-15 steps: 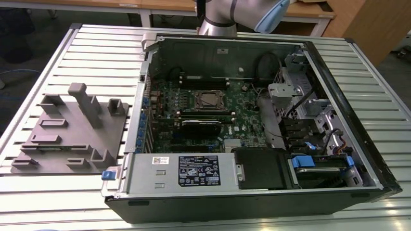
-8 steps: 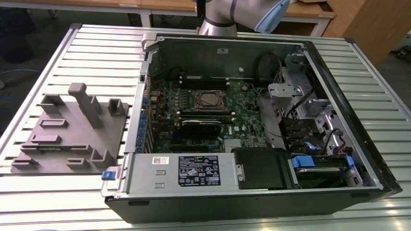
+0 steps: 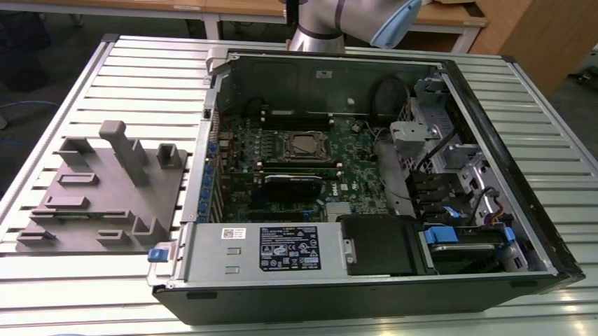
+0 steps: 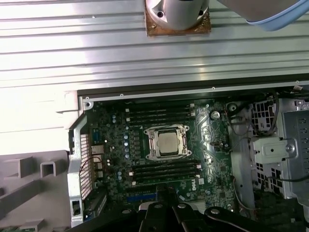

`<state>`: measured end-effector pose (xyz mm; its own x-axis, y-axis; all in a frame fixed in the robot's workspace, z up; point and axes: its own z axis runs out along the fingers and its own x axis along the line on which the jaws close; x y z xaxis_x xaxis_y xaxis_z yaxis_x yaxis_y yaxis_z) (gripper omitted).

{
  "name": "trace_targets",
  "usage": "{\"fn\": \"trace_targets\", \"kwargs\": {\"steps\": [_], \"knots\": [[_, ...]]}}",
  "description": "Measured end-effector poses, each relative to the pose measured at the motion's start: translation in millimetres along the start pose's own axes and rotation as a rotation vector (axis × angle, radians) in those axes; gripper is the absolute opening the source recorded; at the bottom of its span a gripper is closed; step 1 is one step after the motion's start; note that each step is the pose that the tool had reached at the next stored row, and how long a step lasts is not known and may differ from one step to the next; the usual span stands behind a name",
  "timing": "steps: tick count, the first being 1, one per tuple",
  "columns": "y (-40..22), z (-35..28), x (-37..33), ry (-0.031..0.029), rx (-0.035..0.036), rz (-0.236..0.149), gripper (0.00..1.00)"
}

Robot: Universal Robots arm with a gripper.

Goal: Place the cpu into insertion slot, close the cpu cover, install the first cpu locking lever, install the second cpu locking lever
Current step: 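Install the second cpu locking lever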

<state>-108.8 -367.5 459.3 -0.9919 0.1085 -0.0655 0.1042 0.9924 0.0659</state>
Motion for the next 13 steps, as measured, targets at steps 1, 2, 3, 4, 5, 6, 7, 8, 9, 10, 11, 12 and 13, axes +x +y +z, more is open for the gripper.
{"fn": "trace_targets", "kwargs": {"steps": [1, 2, 3, 4, 5, 6, 7, 8, 9, 10, 11, 12, 13], "knots": [[0.0, 0.1, 0.0, 0.0001, -0.0006, 0.0, 0.1], [0.0, 0.2, 0.0, 0.0002, -0.001, 0.0, 0.1], [0.0, 0.3, 0.0, 0.0003, -0.0015, 0.0, 0.1], [0.0, 0.4, 0.0, 0.0004, -0.002, 0.0, 0.1], [-0.1, 1.0, 0.1, 0.0011, -0.0051, 0.0, 0.1], [-0.1, 1.6, 0.1, 0.0017, -0.0082, 0.001, 0.1], [-0.1, 1.7, 0.1, 0.0018, -0.0086, 0.001, 0.1], [-0.1, 1.8, 0.1, 0.0019, -0.0091, 0.001, 0.1], [-0.1, 1.9, 0.1, 0.002, -0.0096, 0.001, 0.1], [-0.1, 2.0, 0.1, 0.0021, -0.01, 0.001, 0.1], [-0.1, 2.1, 0.1, 0.0022, -0.0104, 0.001, 0.1], [-0.2, 2.2, 0.2, 0.0023, -0.0109, 0.001, 0.1], [-0.1, 2.2, 0.1, 0.0024, -0.0113, 0.001, 0.1]]}}
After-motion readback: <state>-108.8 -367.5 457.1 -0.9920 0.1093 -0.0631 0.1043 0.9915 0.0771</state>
